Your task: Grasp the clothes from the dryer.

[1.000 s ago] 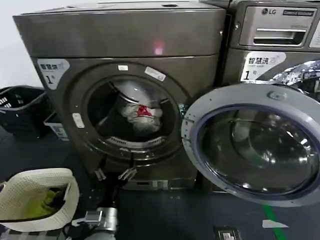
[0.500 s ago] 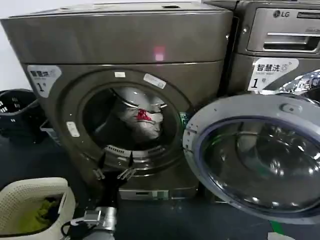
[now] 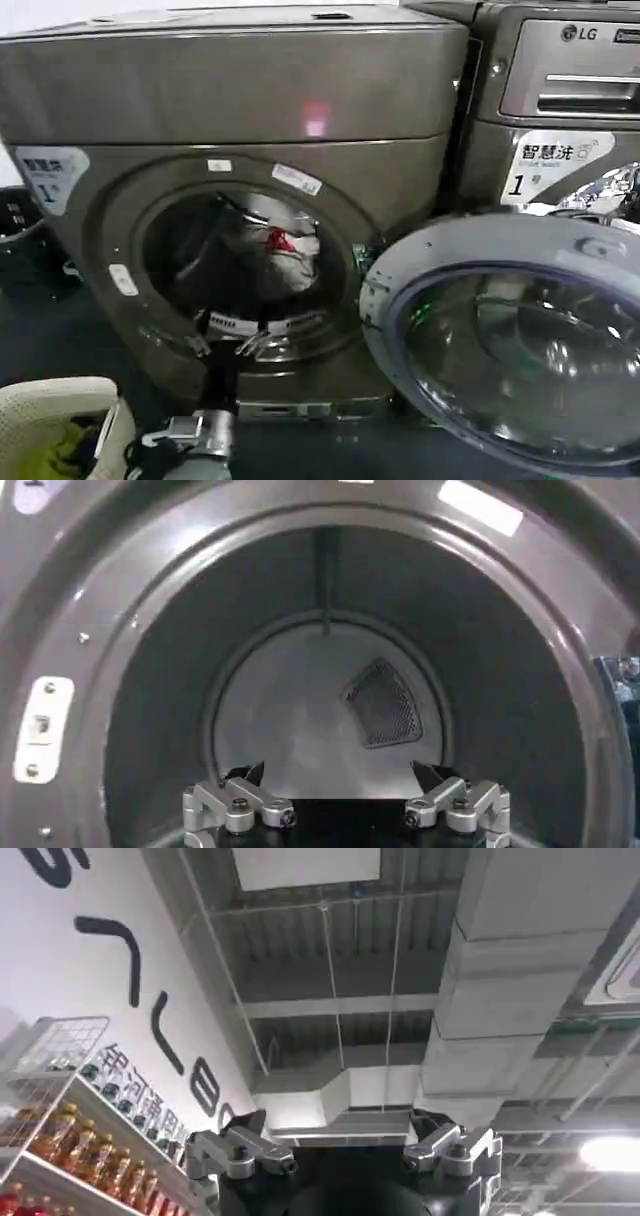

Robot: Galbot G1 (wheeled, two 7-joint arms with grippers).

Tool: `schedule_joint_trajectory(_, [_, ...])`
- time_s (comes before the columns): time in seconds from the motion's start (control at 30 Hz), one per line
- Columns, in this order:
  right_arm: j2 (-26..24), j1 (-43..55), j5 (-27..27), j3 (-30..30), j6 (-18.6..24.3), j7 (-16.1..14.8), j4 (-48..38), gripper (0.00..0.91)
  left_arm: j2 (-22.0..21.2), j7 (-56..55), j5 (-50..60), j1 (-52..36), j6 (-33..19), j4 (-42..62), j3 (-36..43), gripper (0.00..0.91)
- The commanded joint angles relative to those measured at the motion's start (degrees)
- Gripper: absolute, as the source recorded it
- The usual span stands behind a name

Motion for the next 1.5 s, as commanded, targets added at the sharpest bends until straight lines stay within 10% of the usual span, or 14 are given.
schedule_joint_trajectory(0.03, [-0.05,-0.19,0.13,0.22,-0.07,0.08,-0.05,0.907,0.15,-0.05,-0.1,-0.09,0.18,-0.23,-0.03,0.907])
schedule_joint_trajectory(0.8, [0.76,-0.05,-1.3,0.6,-2.38,0.94,0.8,0.907,0.5,0.54,-4.41,-6.88,1.11,1.98,-0.59,0.907])
schedule_joint_trajectory(1.5, [-0.28,-1.98,-3.63,2.66,-6.68,3.72,0.37,0.907,-4.9,5.48,-8.91,-52.34,3.66,53.3,0.84,0.907])
